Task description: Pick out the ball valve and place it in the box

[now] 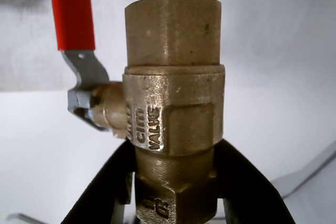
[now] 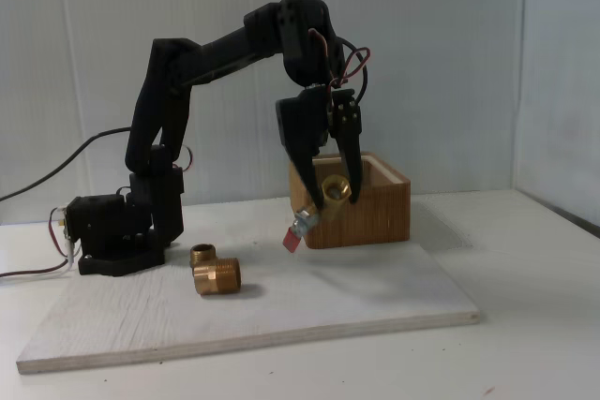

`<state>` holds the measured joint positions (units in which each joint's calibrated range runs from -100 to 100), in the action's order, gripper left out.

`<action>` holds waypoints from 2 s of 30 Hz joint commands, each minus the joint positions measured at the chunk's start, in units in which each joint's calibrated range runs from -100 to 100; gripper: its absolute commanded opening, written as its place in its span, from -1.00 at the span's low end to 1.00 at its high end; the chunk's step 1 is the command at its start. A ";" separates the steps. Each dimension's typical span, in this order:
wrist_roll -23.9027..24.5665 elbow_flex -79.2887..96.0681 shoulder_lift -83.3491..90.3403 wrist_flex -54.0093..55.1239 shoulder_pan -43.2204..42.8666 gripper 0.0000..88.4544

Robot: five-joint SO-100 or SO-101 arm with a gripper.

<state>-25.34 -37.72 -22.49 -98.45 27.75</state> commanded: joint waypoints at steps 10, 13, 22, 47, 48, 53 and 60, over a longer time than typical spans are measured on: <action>3.24 -3.07 13.89 -0.86 -1.26 -0.98; 3.24 -3.07 16.51 -0.86 -1.40 -0.98; 6.04 -3.07 23.55 -0.86 -1.55 -0.98; 22.75 0.00 30.84 -0.86 -19.12 -0.98; 23.22 1.17 30.84 -0.86 -20.30 -0.98; 25.86 6.85 30.76 -0.77 -25.61 -0.98; 26.53 12.45 30.67 -0.08 -28.34 -0.98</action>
<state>0.85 -25.19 4.96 -98.45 -0.11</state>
